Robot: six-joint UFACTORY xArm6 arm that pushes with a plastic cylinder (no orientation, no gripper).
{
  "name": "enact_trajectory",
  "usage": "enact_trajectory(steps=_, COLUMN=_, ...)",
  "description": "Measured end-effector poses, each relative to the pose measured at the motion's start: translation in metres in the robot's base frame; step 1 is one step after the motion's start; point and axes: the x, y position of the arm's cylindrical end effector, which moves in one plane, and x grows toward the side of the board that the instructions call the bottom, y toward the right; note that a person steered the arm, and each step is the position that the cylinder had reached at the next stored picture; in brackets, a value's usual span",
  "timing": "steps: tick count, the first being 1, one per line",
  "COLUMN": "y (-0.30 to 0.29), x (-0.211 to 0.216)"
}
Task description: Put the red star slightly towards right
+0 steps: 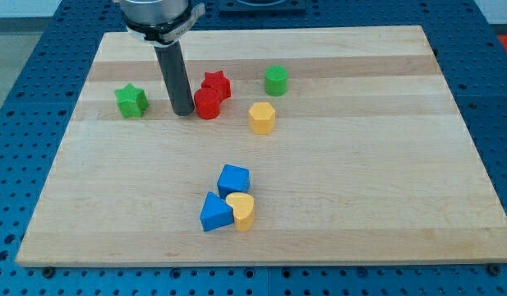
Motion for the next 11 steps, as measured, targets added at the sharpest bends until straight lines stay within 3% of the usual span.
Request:
enact_trajectory(steps=3, y=0.015, x=-0.06)
enact_trajectory(steps=6, y=-0.005, x=-0.051)
enact_trajectory(steps=9, y=0.048, x=-0.051)
enact_trajectory(steps=11, y=0.045, x=-0.056)
